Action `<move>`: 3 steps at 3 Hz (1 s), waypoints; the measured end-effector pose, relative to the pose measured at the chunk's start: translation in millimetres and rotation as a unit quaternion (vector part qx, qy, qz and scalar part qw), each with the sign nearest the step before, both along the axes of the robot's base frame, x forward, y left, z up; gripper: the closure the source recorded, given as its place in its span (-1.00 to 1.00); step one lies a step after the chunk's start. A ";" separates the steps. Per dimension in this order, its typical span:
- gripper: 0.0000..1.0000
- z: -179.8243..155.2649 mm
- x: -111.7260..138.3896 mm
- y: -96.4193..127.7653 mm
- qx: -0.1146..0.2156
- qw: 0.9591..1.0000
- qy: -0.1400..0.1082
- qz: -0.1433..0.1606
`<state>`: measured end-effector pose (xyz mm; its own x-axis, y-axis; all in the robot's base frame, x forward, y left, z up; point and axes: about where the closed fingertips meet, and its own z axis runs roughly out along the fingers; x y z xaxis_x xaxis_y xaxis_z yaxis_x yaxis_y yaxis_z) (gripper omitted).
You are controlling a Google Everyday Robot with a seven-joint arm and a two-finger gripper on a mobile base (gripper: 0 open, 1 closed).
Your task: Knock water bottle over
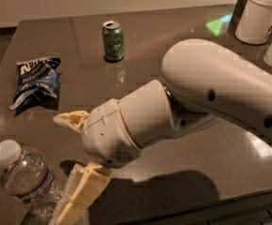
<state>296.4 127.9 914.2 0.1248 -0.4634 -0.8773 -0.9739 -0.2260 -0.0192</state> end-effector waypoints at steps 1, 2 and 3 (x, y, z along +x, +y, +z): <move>-1.00 -3.1 -8.3 19.4 0.017 1.000 0.008 0.003; -0.63 -3.6 -12.4 35.4 0.029 0.999 0.015 0.006; -0.17 0.0 -11.4 41.5 0.042 0.999 0.020 0.001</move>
Offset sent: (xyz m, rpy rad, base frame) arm -0.0130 0.0512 -0.0065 0.0925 0.0586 0.0121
